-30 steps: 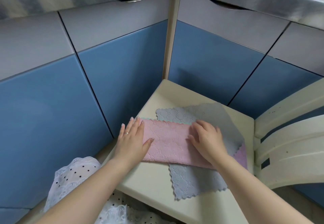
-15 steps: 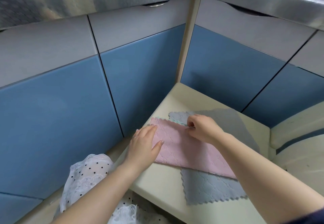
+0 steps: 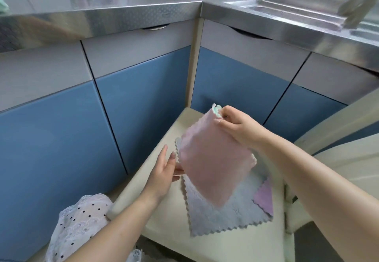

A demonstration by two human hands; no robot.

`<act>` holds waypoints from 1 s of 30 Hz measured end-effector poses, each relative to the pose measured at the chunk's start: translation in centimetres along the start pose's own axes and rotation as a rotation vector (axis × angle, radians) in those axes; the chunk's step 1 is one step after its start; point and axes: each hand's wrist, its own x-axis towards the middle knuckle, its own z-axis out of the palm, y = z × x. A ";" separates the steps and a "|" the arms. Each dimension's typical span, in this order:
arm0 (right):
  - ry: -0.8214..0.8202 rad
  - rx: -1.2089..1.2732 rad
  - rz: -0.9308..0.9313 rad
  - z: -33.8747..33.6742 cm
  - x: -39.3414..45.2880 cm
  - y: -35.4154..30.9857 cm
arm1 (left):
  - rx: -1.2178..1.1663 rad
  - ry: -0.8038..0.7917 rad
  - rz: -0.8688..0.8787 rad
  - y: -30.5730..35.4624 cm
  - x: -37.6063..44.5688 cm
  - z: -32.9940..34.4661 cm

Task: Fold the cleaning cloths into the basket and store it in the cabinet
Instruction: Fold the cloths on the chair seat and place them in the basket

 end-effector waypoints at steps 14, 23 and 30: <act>0.210 0.839 0.622 5.2 -6.3 9.2 | -0.237 -0.322 -0.231 1.5 1.4 3.4; 0.111 0.765 0.595 8.5 -11.9 11.2 | -0.051 -0.393 -0.328 -0.7 -0.8 3.4; 0.081 0.763 0.552 8.4 -13.2 10.1 | -0.081 -0.368 -0.375 -0.8 -2.2 2.0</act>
